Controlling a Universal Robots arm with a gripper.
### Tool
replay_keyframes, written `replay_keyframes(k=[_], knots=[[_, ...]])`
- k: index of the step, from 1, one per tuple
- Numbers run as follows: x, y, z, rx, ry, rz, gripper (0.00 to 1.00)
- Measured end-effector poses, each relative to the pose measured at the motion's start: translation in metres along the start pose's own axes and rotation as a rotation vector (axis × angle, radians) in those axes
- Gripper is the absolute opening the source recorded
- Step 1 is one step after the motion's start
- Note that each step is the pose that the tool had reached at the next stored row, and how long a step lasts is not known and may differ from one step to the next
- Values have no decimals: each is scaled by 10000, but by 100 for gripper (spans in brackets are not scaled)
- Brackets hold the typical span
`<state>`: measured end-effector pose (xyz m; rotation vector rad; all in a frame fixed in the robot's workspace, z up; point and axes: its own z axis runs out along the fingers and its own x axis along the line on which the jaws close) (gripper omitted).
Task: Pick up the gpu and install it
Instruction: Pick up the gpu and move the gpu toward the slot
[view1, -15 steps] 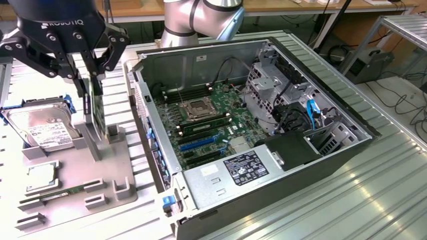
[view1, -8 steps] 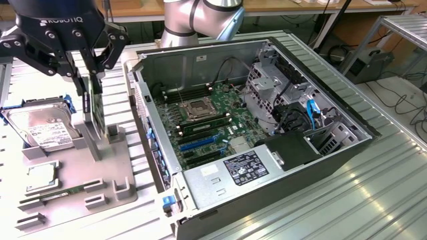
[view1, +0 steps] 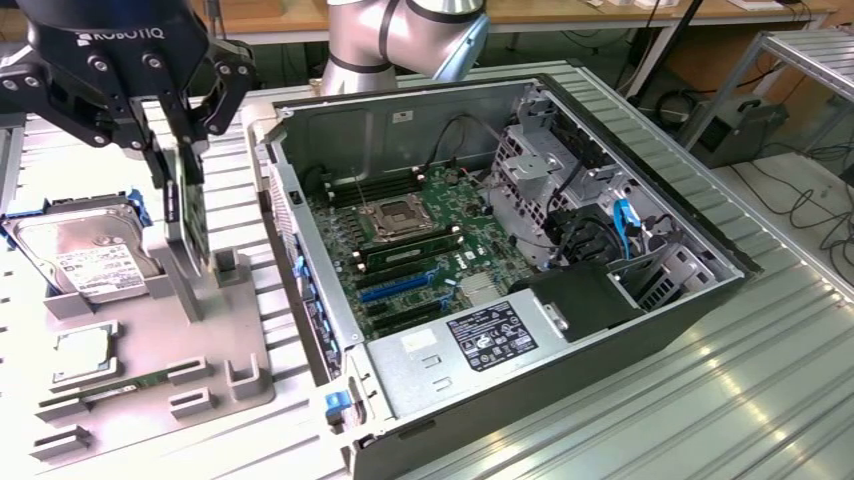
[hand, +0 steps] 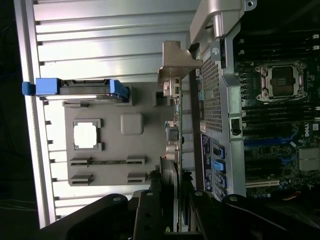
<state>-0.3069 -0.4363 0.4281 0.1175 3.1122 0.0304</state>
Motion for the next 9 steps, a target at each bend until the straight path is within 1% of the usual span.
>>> replay_keyframes(k=[9], knots=[[-1, 1, -43, 0, 0, 0, 26]])
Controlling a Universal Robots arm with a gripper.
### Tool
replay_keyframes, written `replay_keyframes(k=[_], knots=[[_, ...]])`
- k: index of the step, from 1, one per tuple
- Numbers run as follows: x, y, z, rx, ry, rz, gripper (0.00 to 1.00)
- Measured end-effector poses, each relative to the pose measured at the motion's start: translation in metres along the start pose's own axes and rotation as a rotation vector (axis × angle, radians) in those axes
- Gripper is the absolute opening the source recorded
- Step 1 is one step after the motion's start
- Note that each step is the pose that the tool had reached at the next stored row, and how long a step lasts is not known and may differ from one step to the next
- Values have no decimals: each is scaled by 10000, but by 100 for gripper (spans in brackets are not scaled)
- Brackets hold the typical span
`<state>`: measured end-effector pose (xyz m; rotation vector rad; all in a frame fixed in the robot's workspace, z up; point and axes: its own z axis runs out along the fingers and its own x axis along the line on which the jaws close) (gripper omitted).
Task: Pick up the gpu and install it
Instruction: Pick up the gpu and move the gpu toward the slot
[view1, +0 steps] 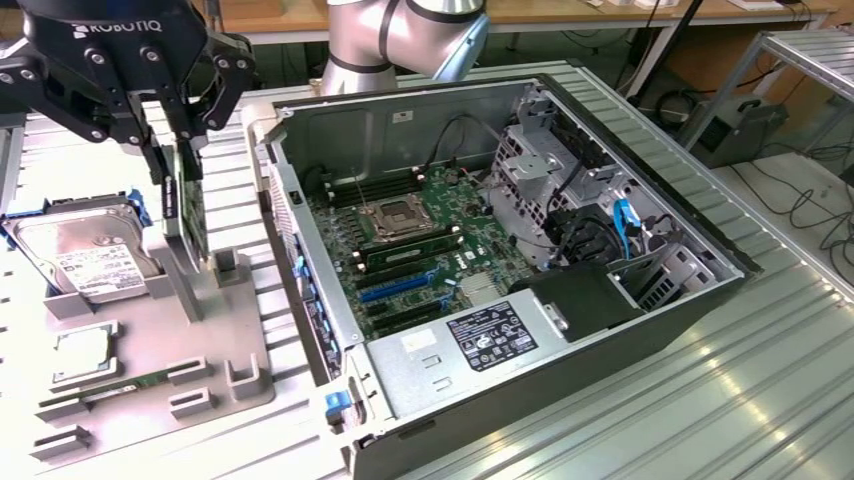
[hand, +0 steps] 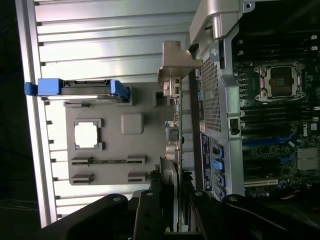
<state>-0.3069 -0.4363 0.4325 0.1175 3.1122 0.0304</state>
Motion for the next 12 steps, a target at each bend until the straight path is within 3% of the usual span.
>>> replay_keyframes(k=[12], knots=[[-1, 1, -55, 0, 0, 0, 26]])
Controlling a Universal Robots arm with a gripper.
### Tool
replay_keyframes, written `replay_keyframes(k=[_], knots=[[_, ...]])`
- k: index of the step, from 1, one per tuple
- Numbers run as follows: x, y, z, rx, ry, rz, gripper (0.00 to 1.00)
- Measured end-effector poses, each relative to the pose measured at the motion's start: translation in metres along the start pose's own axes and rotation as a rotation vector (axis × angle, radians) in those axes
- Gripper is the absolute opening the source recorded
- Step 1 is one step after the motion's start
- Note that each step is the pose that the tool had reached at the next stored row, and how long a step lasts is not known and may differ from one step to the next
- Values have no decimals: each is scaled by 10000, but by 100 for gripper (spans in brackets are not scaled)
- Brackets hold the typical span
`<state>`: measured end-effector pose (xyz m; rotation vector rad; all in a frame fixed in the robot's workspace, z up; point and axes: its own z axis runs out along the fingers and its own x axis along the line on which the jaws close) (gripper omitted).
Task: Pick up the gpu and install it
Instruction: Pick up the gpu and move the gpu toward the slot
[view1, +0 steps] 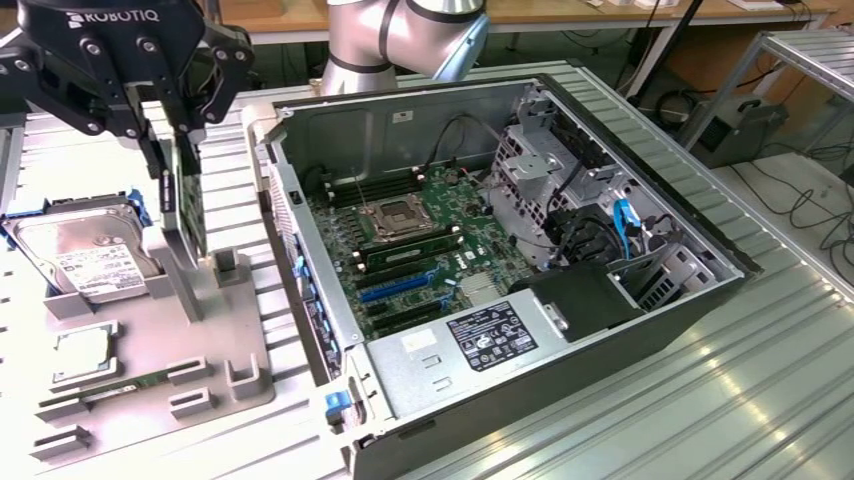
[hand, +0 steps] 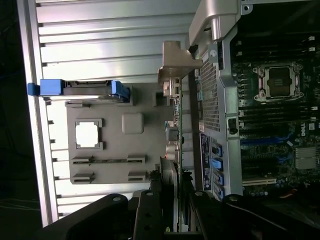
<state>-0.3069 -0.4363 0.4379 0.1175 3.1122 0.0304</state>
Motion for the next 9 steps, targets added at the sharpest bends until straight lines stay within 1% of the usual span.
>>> replay_keyframes(k=[9], knots=[[-1, 1, -41, 0, 0, 0, 26]])
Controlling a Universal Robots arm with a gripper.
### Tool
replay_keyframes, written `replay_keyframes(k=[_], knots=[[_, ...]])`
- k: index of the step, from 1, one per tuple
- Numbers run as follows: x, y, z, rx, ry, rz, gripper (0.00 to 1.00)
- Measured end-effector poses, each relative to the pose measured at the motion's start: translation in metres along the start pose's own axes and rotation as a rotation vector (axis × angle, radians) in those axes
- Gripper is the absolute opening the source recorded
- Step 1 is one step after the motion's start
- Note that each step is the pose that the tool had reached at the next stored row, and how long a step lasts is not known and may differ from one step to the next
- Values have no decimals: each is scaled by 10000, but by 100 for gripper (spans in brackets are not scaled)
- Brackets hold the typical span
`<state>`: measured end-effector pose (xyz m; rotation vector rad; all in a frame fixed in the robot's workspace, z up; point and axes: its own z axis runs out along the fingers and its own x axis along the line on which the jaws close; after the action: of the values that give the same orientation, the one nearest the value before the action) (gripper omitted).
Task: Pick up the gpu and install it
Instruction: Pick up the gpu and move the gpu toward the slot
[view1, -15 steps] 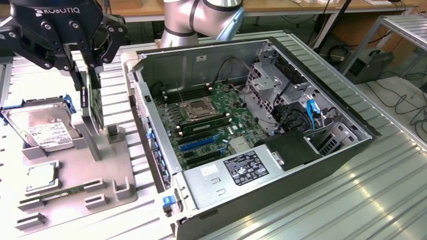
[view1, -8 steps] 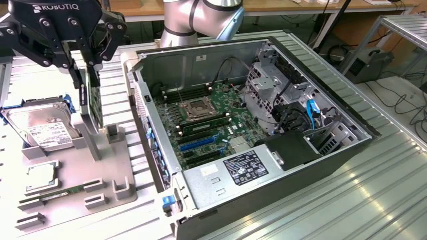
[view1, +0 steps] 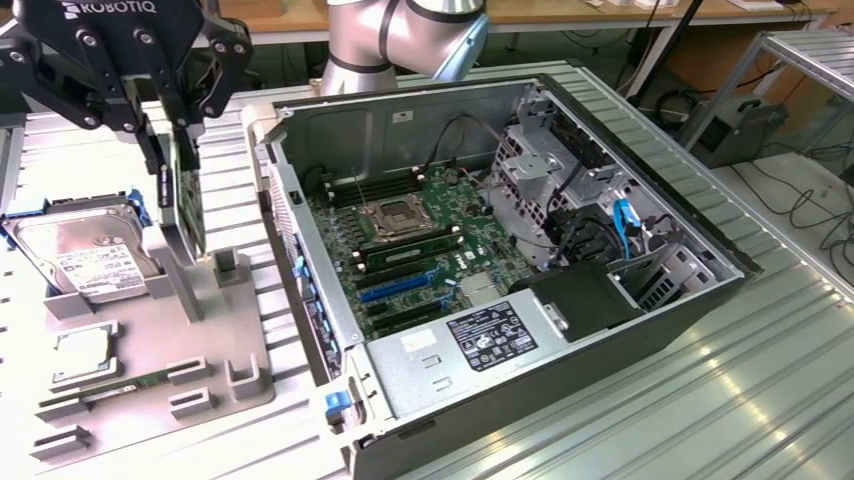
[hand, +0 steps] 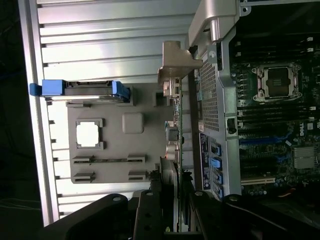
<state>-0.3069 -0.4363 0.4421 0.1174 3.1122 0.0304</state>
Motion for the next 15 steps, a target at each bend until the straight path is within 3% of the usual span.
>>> replay_keyframes(k=[15], knots=[[-2, 1, -61, 0, 0, 0, 26]])
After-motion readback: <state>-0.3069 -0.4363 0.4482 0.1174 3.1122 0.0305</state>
